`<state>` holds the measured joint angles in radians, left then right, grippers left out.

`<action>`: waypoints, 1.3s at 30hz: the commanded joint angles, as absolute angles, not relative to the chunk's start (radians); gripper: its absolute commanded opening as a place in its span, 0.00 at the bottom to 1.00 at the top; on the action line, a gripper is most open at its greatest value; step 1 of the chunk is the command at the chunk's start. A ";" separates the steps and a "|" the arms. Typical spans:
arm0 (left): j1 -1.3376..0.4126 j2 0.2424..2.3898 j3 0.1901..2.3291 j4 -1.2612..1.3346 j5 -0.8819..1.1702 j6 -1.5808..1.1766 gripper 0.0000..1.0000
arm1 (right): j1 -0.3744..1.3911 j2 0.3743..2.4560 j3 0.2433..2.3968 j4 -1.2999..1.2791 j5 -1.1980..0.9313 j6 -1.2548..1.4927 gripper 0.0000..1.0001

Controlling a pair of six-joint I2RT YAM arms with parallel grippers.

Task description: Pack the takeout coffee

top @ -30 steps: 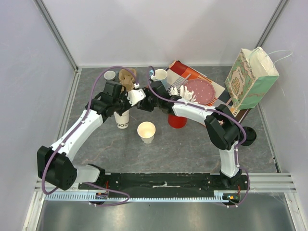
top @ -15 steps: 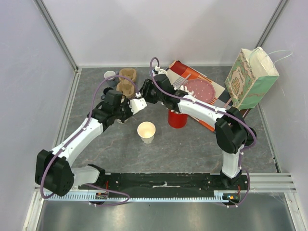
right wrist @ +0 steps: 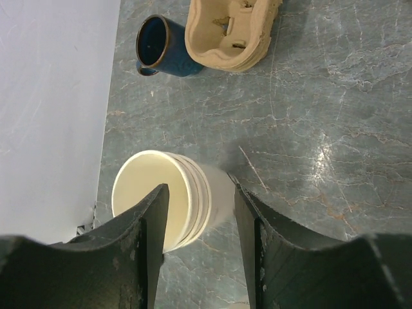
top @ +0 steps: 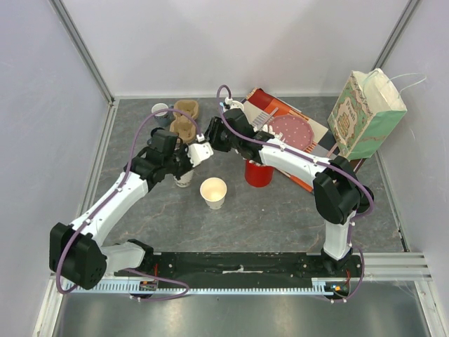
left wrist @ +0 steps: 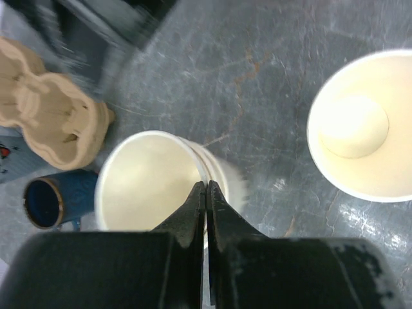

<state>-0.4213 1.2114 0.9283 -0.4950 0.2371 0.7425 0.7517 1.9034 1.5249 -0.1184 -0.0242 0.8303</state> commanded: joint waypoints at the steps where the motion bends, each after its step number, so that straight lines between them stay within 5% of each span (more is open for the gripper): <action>1: -0.420 1.186 1.029 -0.497 0.284 0.670 0.02 | 0.752 1.861 1.577 -0.126 -0.006 0.799 0.53; 21: -0.422 1.173 0.976 -0.497 0.275 0.790 0.02 | 0.752 1.868 1.608 -0.166 0.002 0.787 0.54; 39: -0.463 1.154 0.959 -0.637 0.422 0.778 0.02 | 0.796 1.976 1.703 -0.423 -0.012 0.701 0.64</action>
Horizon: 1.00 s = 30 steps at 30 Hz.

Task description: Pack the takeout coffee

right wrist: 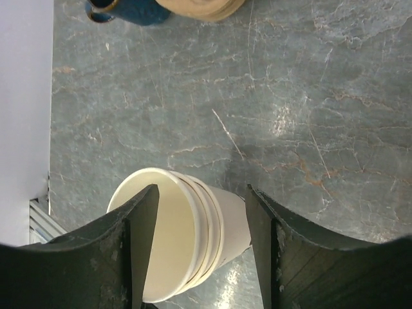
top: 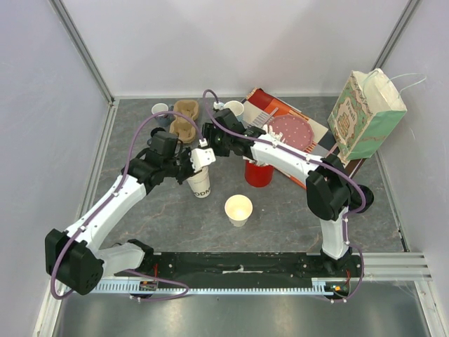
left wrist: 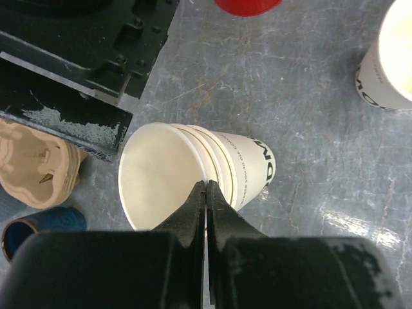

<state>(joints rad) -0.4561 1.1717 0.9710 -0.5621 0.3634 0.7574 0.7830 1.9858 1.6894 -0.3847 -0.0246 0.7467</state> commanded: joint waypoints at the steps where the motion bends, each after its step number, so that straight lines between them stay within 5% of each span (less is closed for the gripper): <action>1: -0.466 1.152 0.960 -0.646 0.432 0.779 0.02 | 0.804 1.971 1.700 -0.425 -0.012 0.695 0.63; 6: -0.485 1.149 0.971 -0.686 0.440 0.752 0.04 | 0.825 1.959 1.681 -0.439 -0.006 0.673 0.51; 10: -0.485 1.140 0.994 -0.706 0.417 0.713 0.37 | 0.839 1.945 1.669 -0.439 0.029 0.658 0.41; 16: -0.483 1.135 1.084 -0.747 0.325 0.603 0.60 | 0.856 1.930 1.672 -0.437 0.074 0.620 0.37; 30: -0.273 1.097 1.140 -0.718 0.370 0.355 0.60 | 0.893 1.891 1.675 -0.417 0.137 0.468 0.41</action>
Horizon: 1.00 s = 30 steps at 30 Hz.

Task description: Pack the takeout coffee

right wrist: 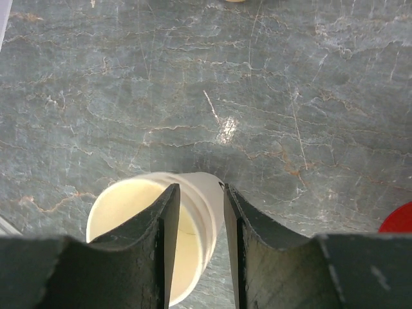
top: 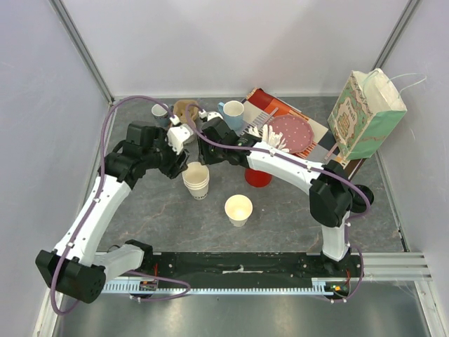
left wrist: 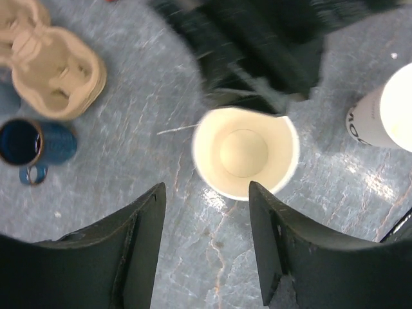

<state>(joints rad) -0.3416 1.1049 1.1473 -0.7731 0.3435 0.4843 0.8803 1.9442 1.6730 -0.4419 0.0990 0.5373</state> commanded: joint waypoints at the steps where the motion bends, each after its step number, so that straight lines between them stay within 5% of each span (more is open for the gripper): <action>1: -0.238 1.097 1.131 -0.700 0.376 0.318 0.59 | 0.894 1.890 1.672 -0.414 0.130 0.457 0.40; 6: -0.137 1.080 1.054 -0.594 0.524 0.284 0.49 | 0.905 1.899 1.669 -0.413 0.114 0.439 0.32; 17: -0.078 1.130 0.985 -0.575 0.652 0.321 0.56 | 0.919 1.891 1.664 -0.437 0.092 0.370 0.39; 26: -0.089 1.157 0.946 -0.528 0.612 0.264 0.54 | 0.931 1.902 1.674 -0.465 0.086 0.353 0.22; 30: -0.087 1.158 0.943 -0.525 0.594 0.265 0.54 | 0.936 1.894 1.684 -0.475 0.086 0.342 0.35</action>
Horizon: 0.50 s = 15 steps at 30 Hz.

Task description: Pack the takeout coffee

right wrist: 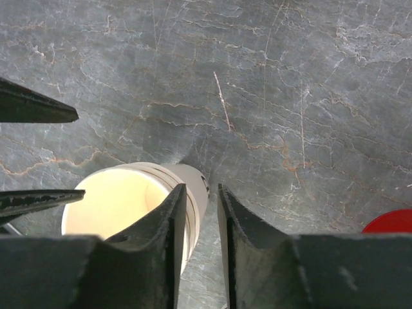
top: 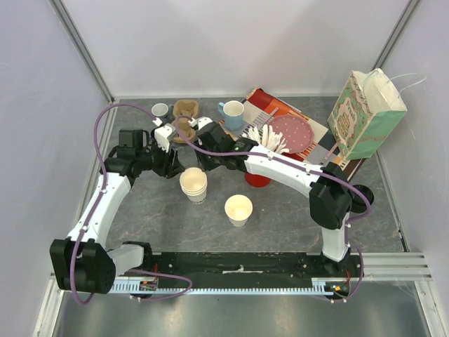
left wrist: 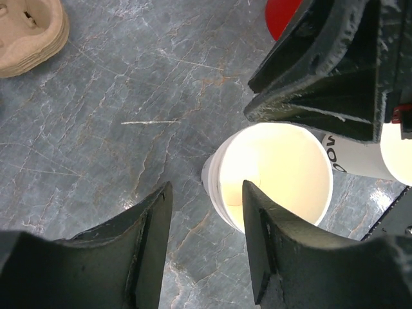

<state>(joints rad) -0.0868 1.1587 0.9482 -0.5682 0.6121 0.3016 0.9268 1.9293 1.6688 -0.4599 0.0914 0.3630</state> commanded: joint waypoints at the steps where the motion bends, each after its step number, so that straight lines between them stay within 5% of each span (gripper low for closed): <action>1: -0.089 1.160 0.943 -0.525 0.588 0.265 0.53 | 0.939 1.888 1.684 -0.477 0.101 0.336 0.36; 15: -0.089 1.161 0.940 -0.526 0.561 0.291 0.50 | 0.954 1.818 1.658 -0.468 0.084 0.295 0.45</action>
